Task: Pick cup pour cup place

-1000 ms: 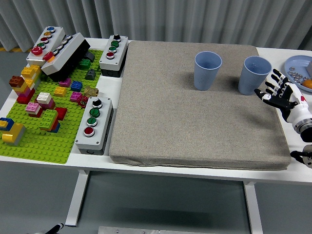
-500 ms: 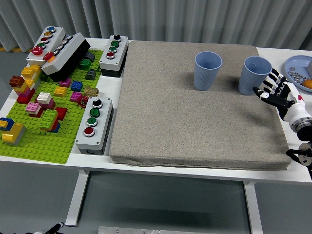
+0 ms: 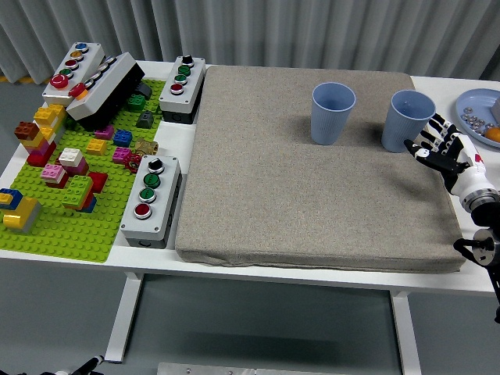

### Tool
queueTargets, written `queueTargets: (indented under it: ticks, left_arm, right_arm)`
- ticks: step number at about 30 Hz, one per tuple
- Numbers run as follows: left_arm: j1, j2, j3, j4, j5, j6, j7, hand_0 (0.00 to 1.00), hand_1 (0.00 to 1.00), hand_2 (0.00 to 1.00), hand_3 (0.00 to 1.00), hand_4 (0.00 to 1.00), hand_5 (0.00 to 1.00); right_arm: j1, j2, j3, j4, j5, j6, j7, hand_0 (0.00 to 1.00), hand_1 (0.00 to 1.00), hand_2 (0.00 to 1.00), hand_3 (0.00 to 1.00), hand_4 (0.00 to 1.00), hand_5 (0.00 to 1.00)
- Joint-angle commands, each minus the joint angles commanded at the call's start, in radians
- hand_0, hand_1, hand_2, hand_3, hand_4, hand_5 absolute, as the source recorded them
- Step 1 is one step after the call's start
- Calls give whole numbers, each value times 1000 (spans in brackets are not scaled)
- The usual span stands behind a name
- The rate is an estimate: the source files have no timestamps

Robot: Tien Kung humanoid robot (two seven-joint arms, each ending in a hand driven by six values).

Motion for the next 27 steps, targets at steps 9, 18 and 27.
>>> queueTargets:
  ticks: [9, 18, 27]
  left_arm:
    - [-4, 1, 4, 0, -1, 1, 0, 818, 834, 895, 790, 596, 998]
    - [-5, 0, 9, 0, -3, 2, -2, 818, 835, 896, 790, 598, 998]
    - [-10, 1, 17, 0, -3, 1, -2, 818, 835, 896, 790, 597, 998]
  right_arm:
    - [27, 9, -7, -34, 17, 0, 13, 938, 888, 960, 917, 801, 142]
    - [53, 17, -6, -73, 19, -4, 22, 933, 888, 956, 913, 798, 145]
    - [67, 18, -5, -97, 26, -3, 27, 931, 887, 959, 910, 796, 146]
